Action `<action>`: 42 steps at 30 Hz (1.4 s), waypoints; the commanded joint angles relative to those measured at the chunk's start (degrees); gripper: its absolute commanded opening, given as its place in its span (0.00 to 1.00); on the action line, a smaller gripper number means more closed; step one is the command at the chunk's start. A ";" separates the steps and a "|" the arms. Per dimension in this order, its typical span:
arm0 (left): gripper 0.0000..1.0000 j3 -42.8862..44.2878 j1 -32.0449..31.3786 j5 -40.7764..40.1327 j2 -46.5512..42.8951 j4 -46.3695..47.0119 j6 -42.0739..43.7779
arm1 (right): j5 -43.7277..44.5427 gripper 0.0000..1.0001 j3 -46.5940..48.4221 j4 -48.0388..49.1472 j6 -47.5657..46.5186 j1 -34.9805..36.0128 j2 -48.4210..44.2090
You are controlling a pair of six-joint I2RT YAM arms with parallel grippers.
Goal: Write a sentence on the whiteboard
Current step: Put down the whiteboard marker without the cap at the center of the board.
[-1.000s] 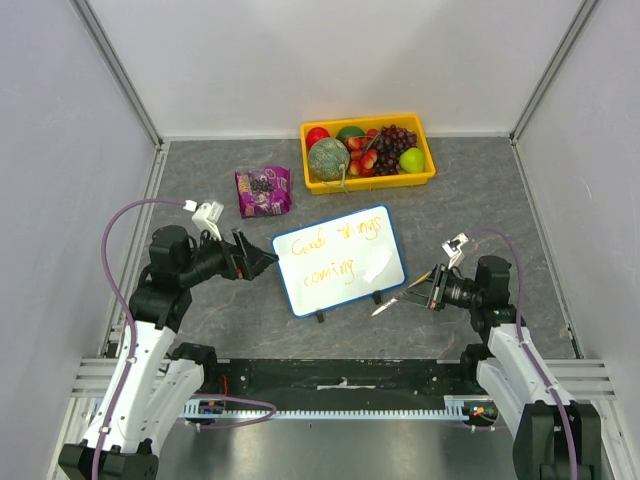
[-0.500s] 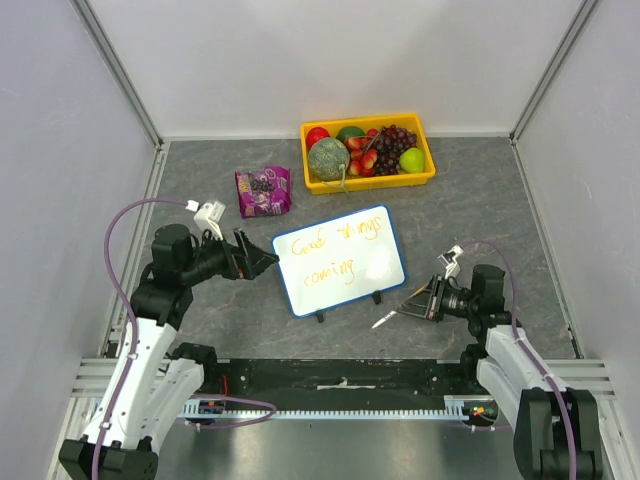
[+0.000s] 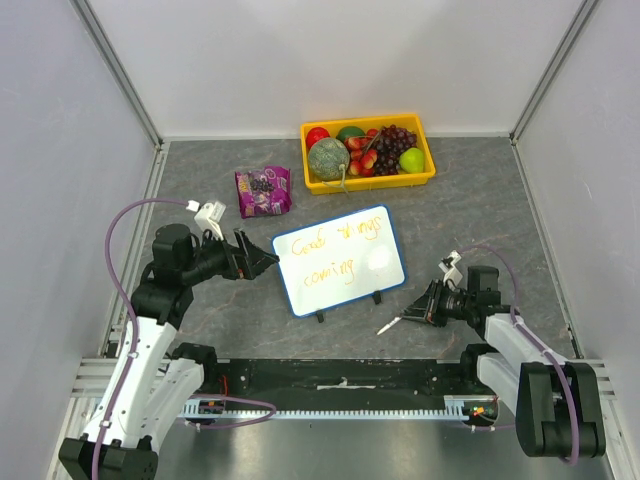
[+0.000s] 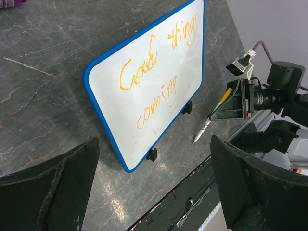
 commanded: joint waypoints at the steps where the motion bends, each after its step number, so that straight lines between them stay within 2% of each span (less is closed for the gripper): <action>1: 0.99 -0.02 0.25 -0.38 0.09 0.75 1.56 | 1.62 0.17 2.47 -0.80 -1.58 -0.19 -0.24; 4: 0.99 -0.11 0.16 -0.47 0.18 0.75 1.47 | 1.80 0.26 2.73 -0.80 -1.23 -0.19 -1.30; 8: 0.99 -0.20 0.16 -0.64 0.18 0.75 1.47 | 2.77 0.45 3.17 -0.97 -0.52 -0.28 -2.44; 12: 0.99 -0.11 0.16 -0.56 0.70 0.75 1.56 | 3.82 0.57 4.05 -1.15 -0.08 -0.19 -3.49; 24: 0.99 -0.28 0.08 -0.55 0.26 0.93 1.30 | 4.26 0.72 6.69 -2.64 -0.52 -0.19 -7.28; 31: 1.00 -0.28 0.16 -0.20 0.88 0.93 1.38 | 5.05 0.92 7.57 -2.47 -0.87 -0.19 -8.86; 35: 1.00 -0.37 0.08 0.32 1.14 1.10 1.30 | 6.54 0.97 8.19 -2.38 -0.79 -0.19 -9.47; 42: 1.00 -0.72 0.08 0.85 1.32 1.45 1.21 | 8.57 0.98 9.15 -0.80 -0.87 -0.19 -7.72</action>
